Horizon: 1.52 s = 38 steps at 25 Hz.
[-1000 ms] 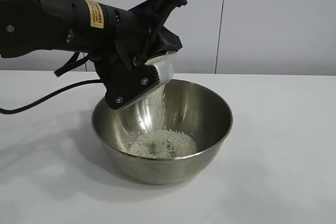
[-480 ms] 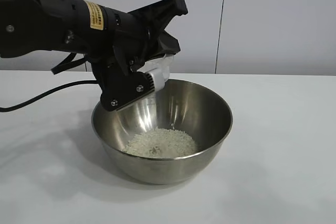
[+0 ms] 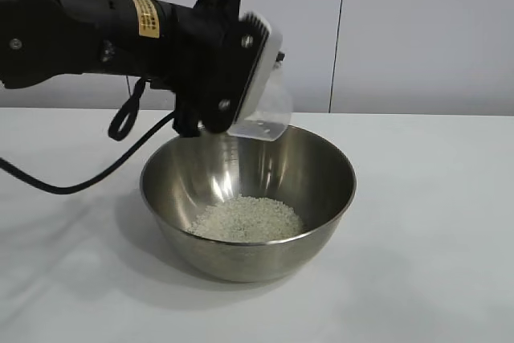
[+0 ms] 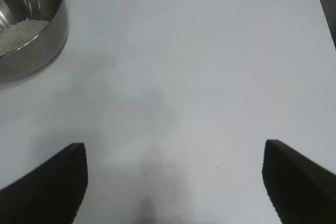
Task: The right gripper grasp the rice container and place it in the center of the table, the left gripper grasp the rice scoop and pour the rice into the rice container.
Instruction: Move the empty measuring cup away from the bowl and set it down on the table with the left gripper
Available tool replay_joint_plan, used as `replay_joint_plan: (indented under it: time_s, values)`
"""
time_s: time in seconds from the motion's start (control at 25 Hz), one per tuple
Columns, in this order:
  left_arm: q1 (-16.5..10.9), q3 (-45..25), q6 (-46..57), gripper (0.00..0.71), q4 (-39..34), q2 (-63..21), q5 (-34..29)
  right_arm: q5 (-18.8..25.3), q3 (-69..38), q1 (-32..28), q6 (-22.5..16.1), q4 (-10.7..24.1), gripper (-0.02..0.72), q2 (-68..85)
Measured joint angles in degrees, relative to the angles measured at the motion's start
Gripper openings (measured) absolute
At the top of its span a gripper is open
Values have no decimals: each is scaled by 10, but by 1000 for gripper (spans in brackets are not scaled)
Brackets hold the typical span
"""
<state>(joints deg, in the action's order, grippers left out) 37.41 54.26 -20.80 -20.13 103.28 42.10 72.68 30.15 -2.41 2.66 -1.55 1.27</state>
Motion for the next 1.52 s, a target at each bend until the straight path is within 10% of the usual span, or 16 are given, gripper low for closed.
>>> replay_joint_plan:
  time_s: [0.32, 0.52, 1.12, 1.52]
  values:
    - [-9, 0, 90, 9, 273, -7, -14, 0, 0, 0, 0, 0, 621, 0]
    - [-59, -23, 70, 9, 357, -45, -11, 0, 0, 0, 0, 0, 621, 0]
    - [-243, -254, 183, 9, 201, -30, 192, 0, 0, 0, 0, 0, 621, 0]
    - [-249, -257, 190, 9, 161, 109, 227, 0, 0, 0, 0, 0, 621, 0]
